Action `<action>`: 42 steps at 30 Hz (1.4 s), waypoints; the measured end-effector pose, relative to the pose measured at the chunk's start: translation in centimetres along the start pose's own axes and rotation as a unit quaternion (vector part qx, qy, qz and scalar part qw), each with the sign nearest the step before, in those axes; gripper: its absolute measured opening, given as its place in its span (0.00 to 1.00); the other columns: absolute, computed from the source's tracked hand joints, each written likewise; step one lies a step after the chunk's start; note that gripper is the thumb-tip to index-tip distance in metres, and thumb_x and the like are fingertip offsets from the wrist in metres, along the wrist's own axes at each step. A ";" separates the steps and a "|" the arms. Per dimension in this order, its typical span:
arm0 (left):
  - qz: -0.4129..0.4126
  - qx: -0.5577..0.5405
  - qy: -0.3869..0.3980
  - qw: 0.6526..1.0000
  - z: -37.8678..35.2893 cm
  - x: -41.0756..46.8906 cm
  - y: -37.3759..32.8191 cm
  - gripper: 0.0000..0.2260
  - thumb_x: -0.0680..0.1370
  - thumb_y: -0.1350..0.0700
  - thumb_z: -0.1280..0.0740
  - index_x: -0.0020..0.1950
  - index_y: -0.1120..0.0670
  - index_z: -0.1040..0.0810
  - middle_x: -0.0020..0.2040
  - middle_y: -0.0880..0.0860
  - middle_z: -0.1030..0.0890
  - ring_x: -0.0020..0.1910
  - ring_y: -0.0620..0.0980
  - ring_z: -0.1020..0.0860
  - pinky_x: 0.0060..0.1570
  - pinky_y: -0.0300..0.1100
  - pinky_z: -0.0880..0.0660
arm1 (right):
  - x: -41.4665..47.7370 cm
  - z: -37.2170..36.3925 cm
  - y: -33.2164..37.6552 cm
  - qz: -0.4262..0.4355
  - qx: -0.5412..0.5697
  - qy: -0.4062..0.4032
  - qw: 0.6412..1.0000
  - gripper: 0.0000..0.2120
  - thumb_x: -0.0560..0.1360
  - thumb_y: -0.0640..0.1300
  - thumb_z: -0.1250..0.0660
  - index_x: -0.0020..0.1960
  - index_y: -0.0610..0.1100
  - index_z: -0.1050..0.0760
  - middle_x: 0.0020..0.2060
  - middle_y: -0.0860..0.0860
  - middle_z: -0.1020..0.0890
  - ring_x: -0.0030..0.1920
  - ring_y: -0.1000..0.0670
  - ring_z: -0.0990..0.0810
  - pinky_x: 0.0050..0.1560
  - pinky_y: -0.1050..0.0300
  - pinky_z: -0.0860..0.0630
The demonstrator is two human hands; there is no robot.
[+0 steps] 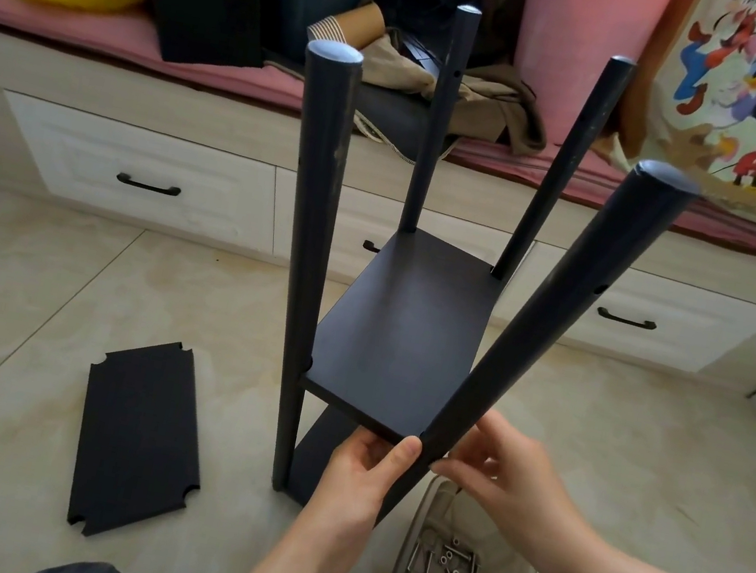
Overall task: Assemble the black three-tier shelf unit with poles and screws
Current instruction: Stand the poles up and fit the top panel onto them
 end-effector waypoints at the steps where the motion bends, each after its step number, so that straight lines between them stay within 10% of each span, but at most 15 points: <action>1: 0.003 -0.001 -0.002 1.000 0.0 0.0 -0.1 0.21 0.73 0.40 0.31 0.62 0.48 0.21 0.55 0.45 0.14 0.56 0.42 0.17 0.53 0.36 0.23 | 0.1 0.1 0.1 0.006 -0.016 -0.002 1.000 0.22 0.73 0.44 0.26 0.57 0.66 0.29 0.42 0.60 0.19 0.42 0.55 0.19 0.45 0.61 0.21; 7: 0.010 0.002 -0.021 1.000 0.2 -0.3 -0.5 0.19 0.70 0.41 0.29 0.59 0.47 0.19 0.53 0.43 0.14 0.52 0.38 0.17 0.45 0.30 0.23 | 0.9 0.3 0.0 -0.004 -0.007 0.020 1.000 0.30 0.72 0.46 0.24 0.57 0.77 0.33 0.51 0.67 0.23 0.48 0.58 0.20 0.44 0.65 0.21; 14: -0.051 0.156 -0.126 0.978 0.2 -2.0 -1.3 0.03 0.77 0.48 0.26 0.46 0.45 0.17 0.42 0.37 0.15 0.44 0.34 0.18 0.43 0.32 0.23 | 2.1 0.7 0.1 -0.075 0.138 0.050 0.986 0.26 0.67 0.32 0.22 0.58 0.54 0.22 0.46 0.56 0.14 0.47 0.52 0.15 0.45 0.61 0.19; 17: -0.252 0.427 -0.212 0.842 0.6 -3.2 -1.5 0.06 0.73 0.49 0.23 0.39 0.46 0.18 0.34 0.40 0.18 0.37 0.42 0.20 0.40 0.42 0.19 | 2.2 0.5 0.0 -0.104 0.185 0.050 0.976 0.25 0.65 0.28 0.23 0.56 0.48 0.20 0.44 0.49 0.14 0.43 0.48 0.14 0.42 0.61 0.20; 20: -0.373 0.530 -0.165 0.743 -0.1 -3.2 -2.4 0.19 0.65 0.51 0.17 0.53 0.51 0.17 0.49 0.46 0.17 0.54 0.47 0.24 0.55 0.43 0.23 | 2.3 0.2 0.1 -0.125 0.209 0.050 0.969 0.25 0.65 0.28 0.22 0.57 0.48 0.20 0.47 0.47 0.14 0.46 0.45 0.14 0.45 0.57 0.18; 26: -0.334 0.542 -0.107 0.764 -0.5 -1.5 -4.2 0.17 0.70 0.50 0.20 0.56 0.51 0.17 0.57 0.43 0.17 0.69 0.47 0.25 0.77 0.44 0.48 | 2.0 1.5 0.9 -0.165 0.227 0.100 0.955 0.23 0.70 0.32 0.27 0.61 0.50 0.21 0.52 0.49 0.14 0.52 0.47 0.15 0.57 0.50 0.19; 31: -0.346 0.565 -0.084 0.744 -0.7 -1.3 -3.8 0.19 0.69 0.52 0.19 0.58 0.52 0.17 0.57 0.44 0.17 0.66 0.46 0.22 0.76 0.51 0.40 | 3.1 0.8 0.8 -0.311 0.374 -0.001 0.873 0.18 0.80 0.33 0.38 0.69 0.38 0.32 0.48 0.40 0.16 0.49 0.42 0.15 0.52 0.49 0.20; 42: -0.387 0.610 -0.114 0.683 -0.7 -1.3 -3.3 0.23 0.67 0.53 0.18 0.60 0.56 0.17 0.60 0.50 0.16 0.67 0.56 0.22 0.68 0.64 0.36 | 3.5 0.9 1.3 -0.312 0.292 0.099 0.898 0.21 0.81 0.48 0.34 0.71 0.42 0.32 0.57 0.45 0.16 0.55 0.47 0.16 0.61 0.41 0.23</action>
Point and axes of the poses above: each hand's wrist, its own x-axis towards the middle knuckle, its own z-axis out of the back of the hand, y = z × x, the point moved 1 cm from there along x, towards the middle knuckle
